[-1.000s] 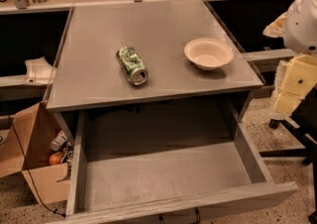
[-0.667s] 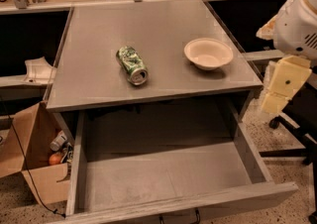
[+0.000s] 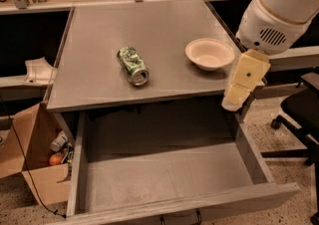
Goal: Place green can into top drawer
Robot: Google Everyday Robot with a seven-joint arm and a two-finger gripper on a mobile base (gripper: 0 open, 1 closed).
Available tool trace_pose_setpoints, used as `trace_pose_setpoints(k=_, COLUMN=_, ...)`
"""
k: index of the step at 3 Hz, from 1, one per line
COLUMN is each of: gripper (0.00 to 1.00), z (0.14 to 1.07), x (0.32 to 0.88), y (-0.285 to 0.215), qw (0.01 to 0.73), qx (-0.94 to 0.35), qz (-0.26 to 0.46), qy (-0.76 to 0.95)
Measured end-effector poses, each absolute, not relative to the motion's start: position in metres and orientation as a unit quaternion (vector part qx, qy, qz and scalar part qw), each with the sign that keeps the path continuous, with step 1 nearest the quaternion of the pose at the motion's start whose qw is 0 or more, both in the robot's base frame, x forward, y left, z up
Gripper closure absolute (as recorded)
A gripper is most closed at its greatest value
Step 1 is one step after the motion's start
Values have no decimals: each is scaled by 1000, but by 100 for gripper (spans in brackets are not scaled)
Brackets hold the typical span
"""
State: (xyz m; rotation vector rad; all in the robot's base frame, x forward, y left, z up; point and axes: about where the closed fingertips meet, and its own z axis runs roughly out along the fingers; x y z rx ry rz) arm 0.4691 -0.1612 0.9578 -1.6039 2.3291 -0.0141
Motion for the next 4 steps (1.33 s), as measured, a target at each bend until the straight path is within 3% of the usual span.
trace_pose_setpoints(k=4, gripper=0, z=932, x=511, y=-138, qw=163, qx=-495, qz=15, qy=853)
